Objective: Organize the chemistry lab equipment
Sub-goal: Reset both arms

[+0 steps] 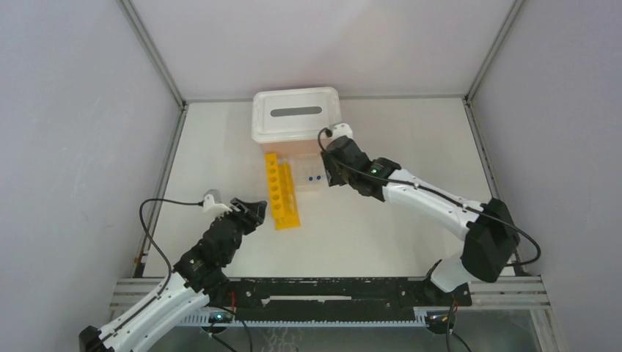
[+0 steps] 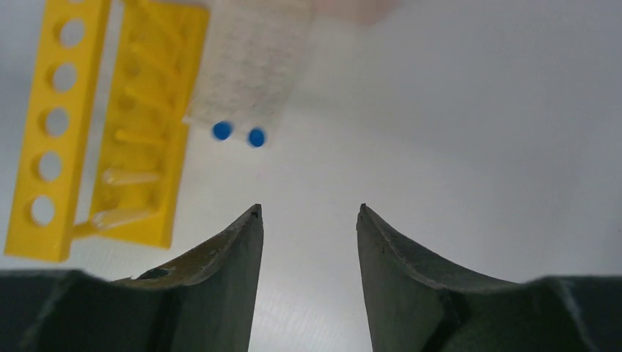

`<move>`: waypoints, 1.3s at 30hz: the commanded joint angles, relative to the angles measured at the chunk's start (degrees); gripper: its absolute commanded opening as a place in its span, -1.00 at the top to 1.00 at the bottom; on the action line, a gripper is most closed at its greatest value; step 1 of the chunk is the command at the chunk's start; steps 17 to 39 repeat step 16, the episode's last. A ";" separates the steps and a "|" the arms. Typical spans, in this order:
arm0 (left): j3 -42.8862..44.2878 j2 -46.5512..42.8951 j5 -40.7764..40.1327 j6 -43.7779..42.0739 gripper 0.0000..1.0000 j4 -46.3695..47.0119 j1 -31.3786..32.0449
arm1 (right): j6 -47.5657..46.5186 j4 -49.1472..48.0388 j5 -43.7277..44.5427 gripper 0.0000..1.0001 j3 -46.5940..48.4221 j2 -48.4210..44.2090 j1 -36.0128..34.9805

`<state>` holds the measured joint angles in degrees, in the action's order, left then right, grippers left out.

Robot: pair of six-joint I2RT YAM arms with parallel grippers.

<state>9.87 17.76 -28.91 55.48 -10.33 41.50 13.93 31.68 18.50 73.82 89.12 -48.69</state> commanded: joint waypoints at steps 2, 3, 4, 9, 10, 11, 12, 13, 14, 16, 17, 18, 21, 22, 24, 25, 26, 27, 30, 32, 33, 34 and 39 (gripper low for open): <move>9.16 5.15 -7.91 -5.93 -0.24 1.31 0.11 | 5.78 -21.04 8.49 -0.21 -13.92 -10.33 5.84; 10.40 6.46 -9.36 -7.12 -0.25 1.28 0.12 | 6.60 -22.86 8.64 -0.22 -15.67 -11.61 7.21; 11.78 7.63 -10.90 -8.47 -0.26 1.17 0.13 | 7.58 -24.42 9.47 -0.29 -18.77 -13.77 8.41; 16.38 11.99 -21.89 -11.97 -0.46 -0.44 0.14 | 9.35 -25.09 12.21 -0.47 -23.01 -18.02 12.95; 16.71 12.35 -24.23 -11.87 -0.54 -0.74 0.11 | 9.44 -24.33 13.27 -0.53 -23.02 -18.16 13.34; 16.90 12.53 -26.34 -11.73 -0.58 -1.03 0.04 | 9.77 -23.61 14.32 -0.55 -23.02 -18.38 13.62; 17.01 12.62 -28.05 -11.56 -0.63 -1.16 0.15 | 9.95 -22.77 15.00 -0.55 -23.06 -18.56 13.77; 17.02 12.78 -29.71 -11.21 -0.69 -1.27 0.10 | 9.78 -22.41 15.13 -0.54 -23.32 -18.92 13.87; 17.03 13.05 -30.90 -11.08 -0.94 -1.23 0.06 | 9.09 -22.62 14.75 -0.51 -23.94 -19.43 13.88; 17.03 13.85 -32.92 -11.50 -1.00 -0.79 0.03 | 8.93 -23.95 14.79 -0.51 -25.65 -21.44 13.85; 17.03 13.85 -32.92 -11.50 -1.00 -0.79 0.03 | 8.93 -23.95 14.79 -0.51 -25.65 -21.44 13.85; 17.03 13.85 -32.92 -11.50 -1.00 -0.79 0.03 | 8.93 -23.95 14.79 -0.51 -25.65 -21.44 13.85; 17.03 13.85 -32.92 -11.50 -1.00 -0.79 0.03 | 8.93 -23.95 14.79 -0.51 -25.65 -21.44 13.85; 17.03 13.85 -32.92 -11.50 -1.00 -0.79 0.03 | 8.93 -23.95 14.79 -0.51 -25.65 -21.44 13.85; 17.03 13.85 -32.92 -11.50 -1.00 -0.79 0.03 | 8.93 -23.95 14.79 -0.51 -25.65 -21.44 13.85; 17.03 13.85 -32.92 -11.50 -1.00 -0.79 0.03 | 8.93 -23.95 14.79 -0.51 -25.65 -21.44 13.85; 17.03 13.85 -32.92 -11.50 -1.00 -0.79 0.03 | 8.93 -23.95 14.79 -0.51 -25.65 -21.44 13.85; 17.03 13.85 -32.92 -11.50 -1.00 -0.79 0.03 | 8.93 -23.95 14.79 -0.51 -25.65 -21.44 13.85; 17.03 13.85 -32.92 -11.50 -1.00 -0.79 0.03 | 8.93 -23.95 14.79 -0.51 -25.65 -21.44 13.85; 17.03 13.85 -32.92 -11.50 -1.00 -0.79 0.03 | 8.93 -23.95 14.79 -0.51 -25.65 -21.44 13.85; 17.03 13.85 -32.92 -11.50 -1.00 -0.79 0.03 | 8.93 -23.95 14.79 -0.51 -25.65 -21.44 13.85; 17.03 13.85 -32.92 -11.50 -1.00 -0.79 0.03 | 8.93 -23.95 14.79 -0.51 -25.65 -21.44 13.85; 17.03 13.85 -32.92 -11.50 -1.00 -0.79 0.03 | 8.93 -23.95 14.79 -0.51 -25.65 -21.44 13.85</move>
